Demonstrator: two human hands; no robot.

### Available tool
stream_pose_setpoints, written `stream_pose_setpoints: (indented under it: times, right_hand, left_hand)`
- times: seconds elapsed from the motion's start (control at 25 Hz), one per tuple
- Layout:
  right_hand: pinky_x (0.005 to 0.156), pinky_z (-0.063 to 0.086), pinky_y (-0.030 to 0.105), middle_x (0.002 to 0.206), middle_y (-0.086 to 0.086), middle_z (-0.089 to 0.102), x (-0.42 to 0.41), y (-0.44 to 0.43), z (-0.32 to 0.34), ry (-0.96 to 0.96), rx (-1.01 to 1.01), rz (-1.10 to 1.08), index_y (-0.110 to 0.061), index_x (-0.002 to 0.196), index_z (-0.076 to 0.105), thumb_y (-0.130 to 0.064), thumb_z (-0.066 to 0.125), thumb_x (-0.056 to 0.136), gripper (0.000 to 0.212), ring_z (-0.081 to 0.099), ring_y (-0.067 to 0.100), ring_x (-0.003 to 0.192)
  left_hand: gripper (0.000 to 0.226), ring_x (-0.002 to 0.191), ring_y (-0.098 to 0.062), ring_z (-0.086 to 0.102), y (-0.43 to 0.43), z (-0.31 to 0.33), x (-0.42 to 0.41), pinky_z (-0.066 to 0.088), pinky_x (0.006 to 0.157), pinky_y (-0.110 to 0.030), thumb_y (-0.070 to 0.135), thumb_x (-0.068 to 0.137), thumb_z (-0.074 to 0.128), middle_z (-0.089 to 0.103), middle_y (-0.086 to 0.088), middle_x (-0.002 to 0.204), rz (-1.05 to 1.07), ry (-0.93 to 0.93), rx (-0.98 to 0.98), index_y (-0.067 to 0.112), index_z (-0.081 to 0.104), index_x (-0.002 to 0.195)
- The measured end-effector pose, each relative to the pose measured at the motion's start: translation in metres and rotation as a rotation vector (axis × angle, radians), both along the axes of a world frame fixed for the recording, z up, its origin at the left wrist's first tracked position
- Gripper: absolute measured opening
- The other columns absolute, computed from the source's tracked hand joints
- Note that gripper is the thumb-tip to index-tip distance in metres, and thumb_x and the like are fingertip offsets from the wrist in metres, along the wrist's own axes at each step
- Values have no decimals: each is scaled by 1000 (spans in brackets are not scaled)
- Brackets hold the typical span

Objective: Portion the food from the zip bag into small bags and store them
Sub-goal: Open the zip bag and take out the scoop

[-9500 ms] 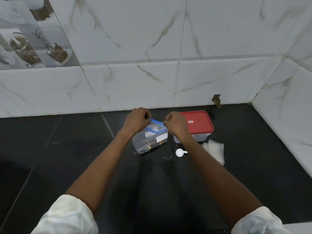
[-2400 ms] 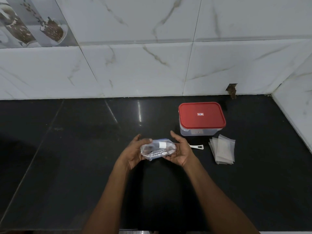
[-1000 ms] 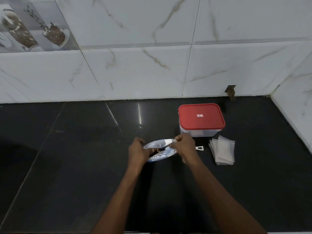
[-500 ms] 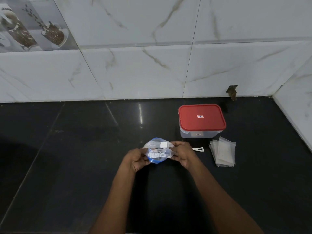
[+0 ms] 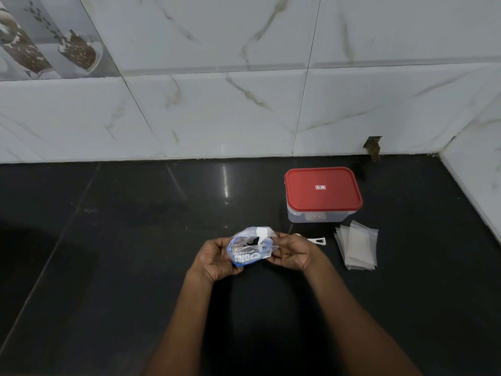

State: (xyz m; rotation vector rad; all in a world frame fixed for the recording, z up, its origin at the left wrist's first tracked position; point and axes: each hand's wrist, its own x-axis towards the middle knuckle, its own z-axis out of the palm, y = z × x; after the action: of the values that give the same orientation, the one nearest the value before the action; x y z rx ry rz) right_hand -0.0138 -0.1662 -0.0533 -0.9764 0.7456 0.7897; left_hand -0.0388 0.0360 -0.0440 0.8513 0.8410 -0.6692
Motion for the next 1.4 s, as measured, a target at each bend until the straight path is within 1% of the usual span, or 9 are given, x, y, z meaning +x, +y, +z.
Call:
stream_pose_setpoints:
  times: [0.2,0.44,0.52,0.64,0.72,0.84,1.12,1.32,1.4]
  right_hand:
    - [77,48,36,76,11,74,-9,6,-10,27,33,1,-7,95,64,0,42,95,24,69,25,81]
    - [83,54,51,100,25,68,-10,8,-6,72,207,-102,7,93,71,-12,44,77,36,65,42,94]
    - [73,55,59,93,26,70,-10,5,-4,75,266,-131,9,85,73,-21,46,79,40,68,42,84]
    - [86,54,49,99,18,67,-11,0,-7,42,249,-103,0,97,68,-16,57,72,32,65,36,93]
    - [83,54,41,98,13,65,-12,-2,-11,-10,149,-36,-7,97,66,-11,58,72,26,65,30,90]
    - [75,55,37,93,13,65,-15,0,-16,-140,-83,62,-7,93,67,-4,57,77,18,65,27,86]
    - [68,50,42,73,16,67,-16,23,-14,-671,-962,387,0,76,69,-17,55,89,25,64,28,72]
    - [90,53,39,107,9,69,-15,13,-13,-697,-922,341,-6,113,67,-2,59,88,26,65,24,99]
    - [86,52,36,106,4,63,-18,9,-11,-801,-889,389,-19,113,59,0,58,86,33,61,20,97]
  left_hand:
    - [20,85,-29,61,-2,-3,4,40,76,-38,9,72,53,69,-13,85,130,46,-3,5,66,87]
    - [28,81,-30,57,-1,-10,2,39,74,-36,23,69,51,66,-15,79,75,56,-112,1,68,73]
    - [25,72,-23,56,0,-9,2,37,68,-31,32,69,57,63,-8,69,-27,-10,-35,9,67,71]
    - [32,61,-12,57,2,-10,-5,33,56,-26,33,62,79,67,0,72,-247,-206,225,19,69,88]
    - [48,70,-12,62,1,-15,-11,40,55,-24,15,64,85,72,-4,91,-285,-299,365,14,69,109]
    - [30,65,-10,64,-9,-16,-16,46,50,-16,-1,82,72,72,-7,88,-274,-355,556,3,69,112]
    - [16,73,-21,65,-22,-17,-8,51,66,-32,15,94,60,71,-9,80,-85,-283,619,6,73,92]
    - [15,57,-18,57,-20,-28,-1,45,50,-22,4,87,59,66,-12,72,74,-260,761,2,73,82]
    - [15,66,-23,63,-24,-30,0,49,58,-28,4,83,60,71,-14,79,150,-233,838,0,73,90]
